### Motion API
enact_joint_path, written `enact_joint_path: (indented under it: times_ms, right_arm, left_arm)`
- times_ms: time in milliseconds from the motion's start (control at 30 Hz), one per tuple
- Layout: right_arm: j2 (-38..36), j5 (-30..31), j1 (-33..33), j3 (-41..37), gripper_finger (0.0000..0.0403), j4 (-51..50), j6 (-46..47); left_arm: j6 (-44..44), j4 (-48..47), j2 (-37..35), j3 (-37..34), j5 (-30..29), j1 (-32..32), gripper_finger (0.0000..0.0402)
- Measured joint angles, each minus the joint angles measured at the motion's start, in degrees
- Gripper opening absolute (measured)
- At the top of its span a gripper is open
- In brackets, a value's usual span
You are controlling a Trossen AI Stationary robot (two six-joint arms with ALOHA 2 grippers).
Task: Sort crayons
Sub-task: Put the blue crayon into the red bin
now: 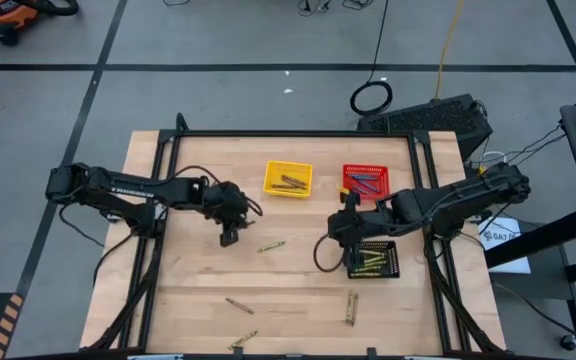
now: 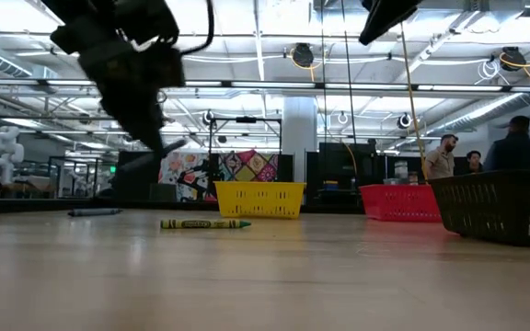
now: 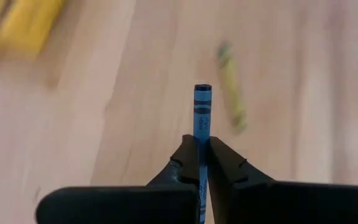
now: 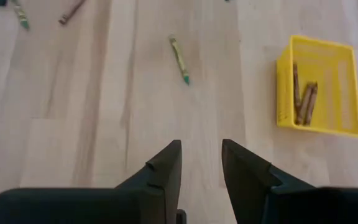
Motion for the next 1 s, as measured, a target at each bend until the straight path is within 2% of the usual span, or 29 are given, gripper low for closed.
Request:
enact_joint_path:
  times_ms: [200, 500, 600, 767, 1000]
  right_arm:
    - [1.1, 7.3, 2.2, 0.0, 0.0102, 2.9, -0.1]
    - [5.3, 10.6, 2.6, 0.0, 0.0103, 9.0, 0.9]
    - [6.7, 11.5, 2.6, 0.0, 0.0102, 13.2, 0.9]
    - [9.2, 16.8, 2.5, 0.0, 0.0103, 21.5, 0.7]
    - [12.8, 17.8, 2.3, 0.0, 0.0102, 29.6, -5.0]
  left_arm:
    - [2.8, 13.9, 0.0, 0.1, 0.8, -1.8, 0.0003]
    - [9.5, 37.3, 0.0, 0.2, 1.1, -4.5, 0.0003]
    - [9.8, 41.4, 0.0, 0.2, 1.1, -5.2, 0.0003]
    - [10.8, 44.4, 0.0, 0.2, 1.1, -6.3, 0.0003]
    - [10.8, 48.4, 0.0, 0.2, 1.1, -7.8, 0.0003]
